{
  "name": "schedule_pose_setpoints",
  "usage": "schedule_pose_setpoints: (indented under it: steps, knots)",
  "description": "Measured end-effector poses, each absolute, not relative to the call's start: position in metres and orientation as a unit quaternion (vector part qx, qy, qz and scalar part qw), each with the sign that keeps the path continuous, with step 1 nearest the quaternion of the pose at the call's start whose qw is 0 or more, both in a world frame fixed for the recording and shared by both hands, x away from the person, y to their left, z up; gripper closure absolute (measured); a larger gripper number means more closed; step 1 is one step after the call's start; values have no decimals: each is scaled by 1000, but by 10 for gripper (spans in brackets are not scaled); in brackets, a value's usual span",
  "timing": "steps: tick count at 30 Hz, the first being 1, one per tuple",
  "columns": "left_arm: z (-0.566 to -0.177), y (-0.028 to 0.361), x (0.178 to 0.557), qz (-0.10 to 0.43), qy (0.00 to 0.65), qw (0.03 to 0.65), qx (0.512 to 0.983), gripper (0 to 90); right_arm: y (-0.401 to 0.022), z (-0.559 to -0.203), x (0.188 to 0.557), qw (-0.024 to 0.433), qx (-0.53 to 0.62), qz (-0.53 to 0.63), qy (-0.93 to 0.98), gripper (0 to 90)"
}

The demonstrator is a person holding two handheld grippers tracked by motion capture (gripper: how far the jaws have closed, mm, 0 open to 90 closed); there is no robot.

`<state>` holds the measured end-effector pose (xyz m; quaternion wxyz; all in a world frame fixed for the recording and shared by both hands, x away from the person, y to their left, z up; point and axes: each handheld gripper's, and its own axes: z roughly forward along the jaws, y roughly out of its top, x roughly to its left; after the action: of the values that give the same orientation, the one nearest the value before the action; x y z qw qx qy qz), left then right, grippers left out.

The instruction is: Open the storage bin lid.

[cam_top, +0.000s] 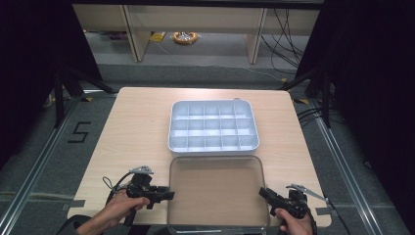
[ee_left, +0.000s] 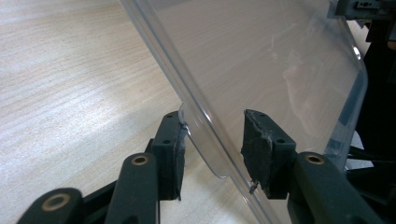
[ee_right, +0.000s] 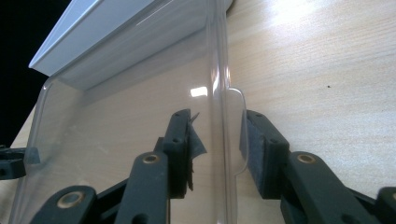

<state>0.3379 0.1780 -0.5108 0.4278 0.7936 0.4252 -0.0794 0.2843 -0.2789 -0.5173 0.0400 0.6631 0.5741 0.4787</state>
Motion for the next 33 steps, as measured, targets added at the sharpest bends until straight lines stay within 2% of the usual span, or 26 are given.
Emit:
schedule_pose_setpoints:
  steps: [2, 3, 4, 8, 9, 11, 14, 17, 22, 25, 26, 27, 30, 31, 33]
  knots:
    - [-511, 177, 338, -77, 428, 427, 793, 579, -282, -518, 285, 64, 644, 474, 598, 636]
    - [-511, 177, 338, -77, 428, 427, 793, 579, -282, -518, 285, 64, 644, 474, 598, 636]
    - [-511, 177, 338, -76, 423, 425, 796, 576, -279, -516, 284, 40, 658, 479, 580, 637]
    - [-511, 176, 337, -61, 419, 419, 803, 572, -278, -516, 284, 45, 659, 473, 583, 638]
    - [-512, 175, 337, -57, 419, 414, 806, 545, -280, -519, 286, 74, 646, 470, 597, 616]
    - [-512, 175, 337, -50, 421, 411, 807, 512, -279, -517, 285, 57, 658, 470, 585, 609]
    - [-510, 174, 337, -32, 432, 407, 804, 370, -279, -513, 284, 62, 659, 479, 577, 589]
    - [-506, 176, 338, -3, 442, 406, 800, 297, -278, -514, 285, 74, 651, 479, 584, 578]
    - [-505, 179, 336, -10, 447, 409, 795, 299, -283, -513, 285, 78, 645, 475, 593, 549]
    - [-504, 177, 335, -10, 438, 413, 798, 297, -282, -511, 284, 62, 659, 480, 576, 522]
    - [-503, 177, 334, -9, 433, 415, 800, 297, -283, -513, 285, 87, 651, 481, 580, 489]
    - [-503, 177, 333, -7, 431, 417, 800, 296, -282, -509, 283, 72, 661, 479, 573, 470]
    - [-502, 177, 333, -3, 426, 419, 802, 290, -281, -509, 284, 95, 645, 487, 581, 451]
    - [-501, 177, 333, -3, 426, 424, 800, 288, -282, -507, 284, 121, 628, 478, 602, 423]
    - [-500, 178, 332, 1, 426, 426, 798, 287, -281, -504, 283, 122, 629, 472, 606, 409]
